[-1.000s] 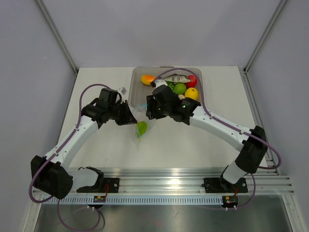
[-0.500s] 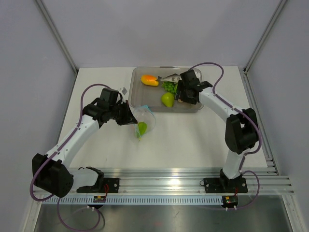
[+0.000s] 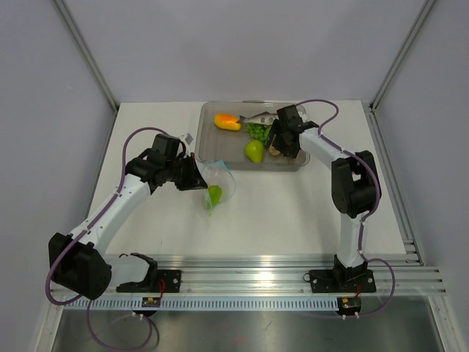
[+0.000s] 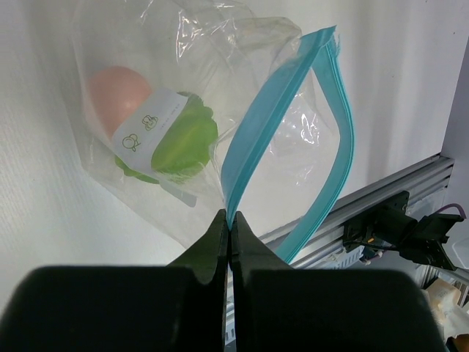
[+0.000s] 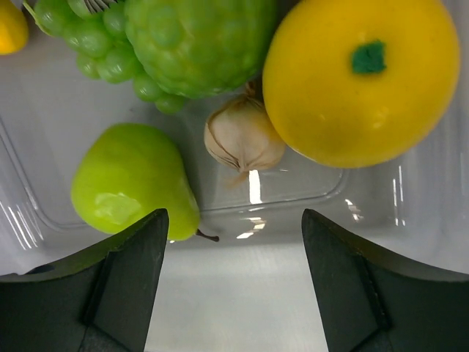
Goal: Place the food in the zip-top bag and seal the zipper
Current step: Pick up the fake vegetable from the bin.
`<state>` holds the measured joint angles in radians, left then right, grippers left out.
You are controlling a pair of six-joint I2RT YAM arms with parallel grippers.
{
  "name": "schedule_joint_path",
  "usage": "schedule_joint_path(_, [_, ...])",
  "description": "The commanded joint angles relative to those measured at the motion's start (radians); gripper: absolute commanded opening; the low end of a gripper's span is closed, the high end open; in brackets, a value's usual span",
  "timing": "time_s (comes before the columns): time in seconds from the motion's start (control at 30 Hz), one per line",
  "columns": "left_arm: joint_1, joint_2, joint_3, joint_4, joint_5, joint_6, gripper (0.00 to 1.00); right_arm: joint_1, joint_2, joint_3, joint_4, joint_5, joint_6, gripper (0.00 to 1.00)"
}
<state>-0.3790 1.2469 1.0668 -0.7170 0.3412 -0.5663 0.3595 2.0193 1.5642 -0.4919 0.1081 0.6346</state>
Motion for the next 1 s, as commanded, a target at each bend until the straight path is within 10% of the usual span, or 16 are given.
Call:
schedule_joint_path(0.0, [0.006, -0.004, 0.036, 0.007, -0.007, 0.025, 0.00, -0.001, 0.041, 0.085, 0.052, -0.015, 0.042, 0.81])
schedule_joint_path(0.97, [0.006, -0.023, -0.019, 0.048, 0.039, 0.022, 0.00, 0.001, 0.171, 0.132, 0.093, 0.081, 0.019, 0.68])
